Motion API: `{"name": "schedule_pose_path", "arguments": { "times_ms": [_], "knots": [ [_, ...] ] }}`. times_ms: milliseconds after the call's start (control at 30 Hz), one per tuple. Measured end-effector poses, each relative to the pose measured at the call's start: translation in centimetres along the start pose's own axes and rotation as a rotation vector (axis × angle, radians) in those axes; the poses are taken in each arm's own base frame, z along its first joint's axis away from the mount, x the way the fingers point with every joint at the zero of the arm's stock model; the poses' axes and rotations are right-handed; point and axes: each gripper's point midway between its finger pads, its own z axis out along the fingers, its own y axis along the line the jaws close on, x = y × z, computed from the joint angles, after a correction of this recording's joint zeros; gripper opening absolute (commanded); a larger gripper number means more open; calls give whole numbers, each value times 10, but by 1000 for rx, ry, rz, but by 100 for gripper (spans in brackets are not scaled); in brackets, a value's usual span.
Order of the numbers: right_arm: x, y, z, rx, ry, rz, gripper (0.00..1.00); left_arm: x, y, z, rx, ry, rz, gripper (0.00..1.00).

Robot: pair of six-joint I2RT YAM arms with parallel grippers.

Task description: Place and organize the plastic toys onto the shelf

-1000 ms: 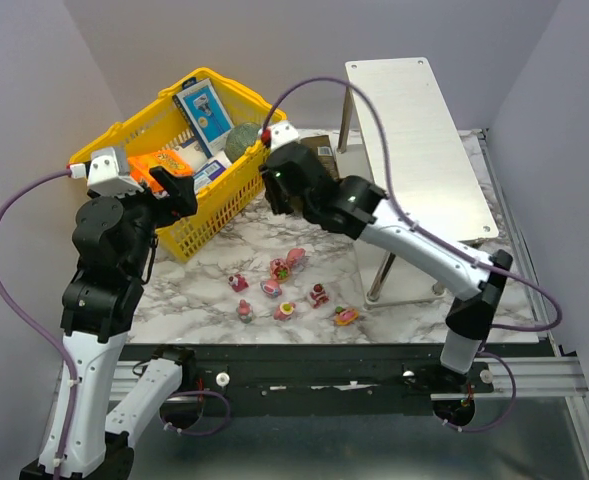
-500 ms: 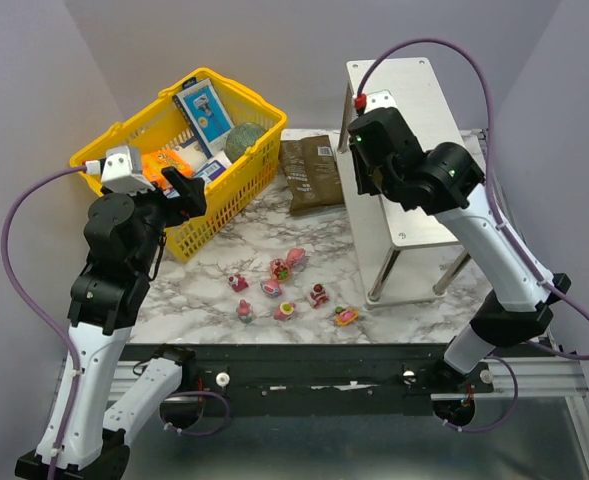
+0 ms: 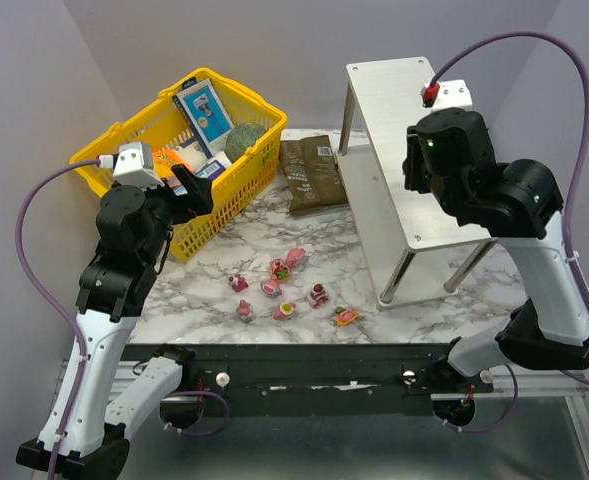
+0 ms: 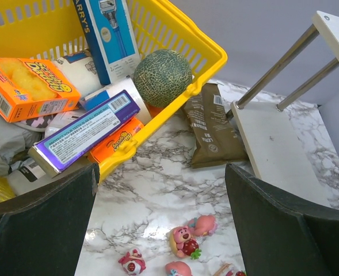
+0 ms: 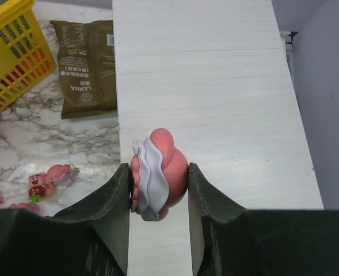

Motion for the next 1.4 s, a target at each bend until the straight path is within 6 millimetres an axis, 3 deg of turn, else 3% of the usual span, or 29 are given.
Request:
{"name": "schedule_pose_path", "arguments": {
  "times_ms": [200, 400, 533, 567, 867, 1400],
  "knots": [
    [15, -22, 0, 2, 41, -44, 1, 3, -1, 1, 8, 7, -6, 99],
    [34, -12, 8, -77, 114, -92, 4, 9, -2, 3, 18, 23, -9, 99],
    [35, -5, 8, -112, 123, -92, 14, 11, -2, 5, 17, 33, -7, 99],
    [34, -4, 9, -117, 124, -90, 21, 12, -2, 6, 17, 35, -7, 99],
    [33, -1, 12, -128, 131, -80, 51, 15, -1, 10, 13, 49, 0, 99],
    [38, 2, 25, -103, 160, -97, 80, 21, 1, 13, 9, 63, 11, 99]
  ]
}}
